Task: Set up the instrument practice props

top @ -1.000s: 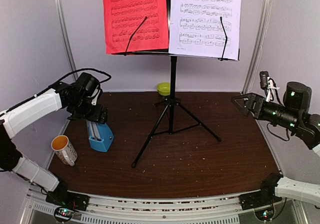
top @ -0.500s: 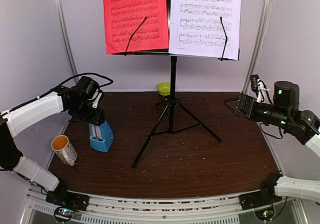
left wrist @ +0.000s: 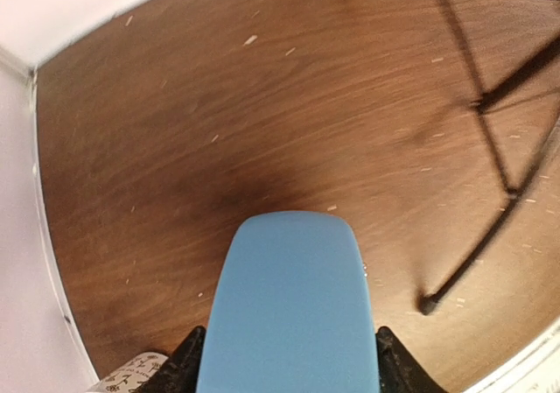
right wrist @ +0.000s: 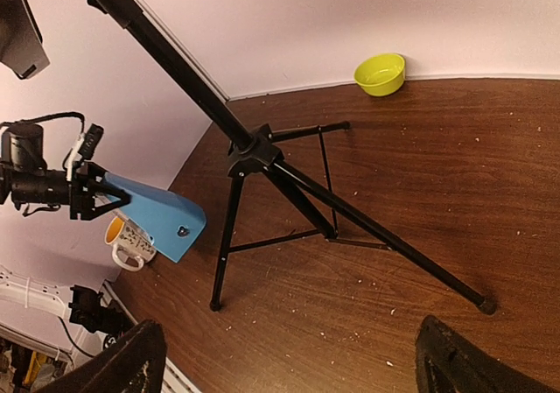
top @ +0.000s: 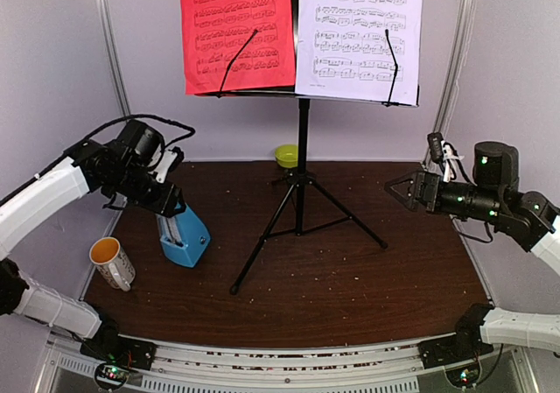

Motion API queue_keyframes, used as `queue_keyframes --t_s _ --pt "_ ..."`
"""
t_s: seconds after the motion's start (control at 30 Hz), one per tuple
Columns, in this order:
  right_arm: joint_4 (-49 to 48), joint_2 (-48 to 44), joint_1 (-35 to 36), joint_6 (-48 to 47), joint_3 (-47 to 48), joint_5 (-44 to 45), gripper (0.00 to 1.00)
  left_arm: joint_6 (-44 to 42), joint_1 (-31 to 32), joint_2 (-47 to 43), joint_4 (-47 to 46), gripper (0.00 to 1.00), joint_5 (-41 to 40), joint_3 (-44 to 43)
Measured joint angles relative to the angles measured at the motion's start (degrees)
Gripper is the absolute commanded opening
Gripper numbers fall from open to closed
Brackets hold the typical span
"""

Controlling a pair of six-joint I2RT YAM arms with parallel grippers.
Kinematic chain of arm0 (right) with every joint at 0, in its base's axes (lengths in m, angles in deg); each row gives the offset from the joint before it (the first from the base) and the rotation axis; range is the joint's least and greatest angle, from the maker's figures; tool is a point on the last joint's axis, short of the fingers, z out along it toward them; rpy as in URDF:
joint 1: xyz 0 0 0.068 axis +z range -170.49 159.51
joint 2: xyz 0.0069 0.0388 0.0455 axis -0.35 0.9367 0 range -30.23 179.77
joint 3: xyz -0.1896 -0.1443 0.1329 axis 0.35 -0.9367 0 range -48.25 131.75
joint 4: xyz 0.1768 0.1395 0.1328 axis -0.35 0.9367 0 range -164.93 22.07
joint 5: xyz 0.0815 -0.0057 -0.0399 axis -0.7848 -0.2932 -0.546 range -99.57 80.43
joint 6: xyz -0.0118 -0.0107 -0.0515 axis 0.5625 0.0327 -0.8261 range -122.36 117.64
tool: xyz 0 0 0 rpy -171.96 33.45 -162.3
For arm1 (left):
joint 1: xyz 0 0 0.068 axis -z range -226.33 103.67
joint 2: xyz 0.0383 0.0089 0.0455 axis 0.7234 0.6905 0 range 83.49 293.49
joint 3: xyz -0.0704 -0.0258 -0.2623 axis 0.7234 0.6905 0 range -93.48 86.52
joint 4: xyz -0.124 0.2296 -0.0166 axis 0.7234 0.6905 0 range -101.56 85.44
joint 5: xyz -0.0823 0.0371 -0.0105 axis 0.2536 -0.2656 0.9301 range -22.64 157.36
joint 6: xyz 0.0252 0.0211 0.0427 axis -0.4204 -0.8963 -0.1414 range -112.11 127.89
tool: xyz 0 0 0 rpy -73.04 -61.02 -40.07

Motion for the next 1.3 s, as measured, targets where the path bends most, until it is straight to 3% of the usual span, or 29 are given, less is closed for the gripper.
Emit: queue_keyframes --t_s 0.33,0.57,0.93,1.3 --pt "-0.07 0.22 0.0 -0.26 0.0 -2.21 1.0 -0.04 19.34 -2.34 2.19 0.2 4.96 -13.33" --pt "-0.09 0.26 0.0 -0.22 0.0 -3.08 1.0 0.57 31.91 10.23 0.24 0.18 5.44 -24.0" --pt "0.35 -1.77 -0.07 -0.02 -1.99 -3.06 1.0 0.55 38.32 34.34 -2.82 0.18 3.91 -37.7" --pt "0.48 -3.65 -0.09 1.49 -5.35 -2.99 1.0 2.49 39.21 42.18 -4.07 0.2 0.39 -41.92"
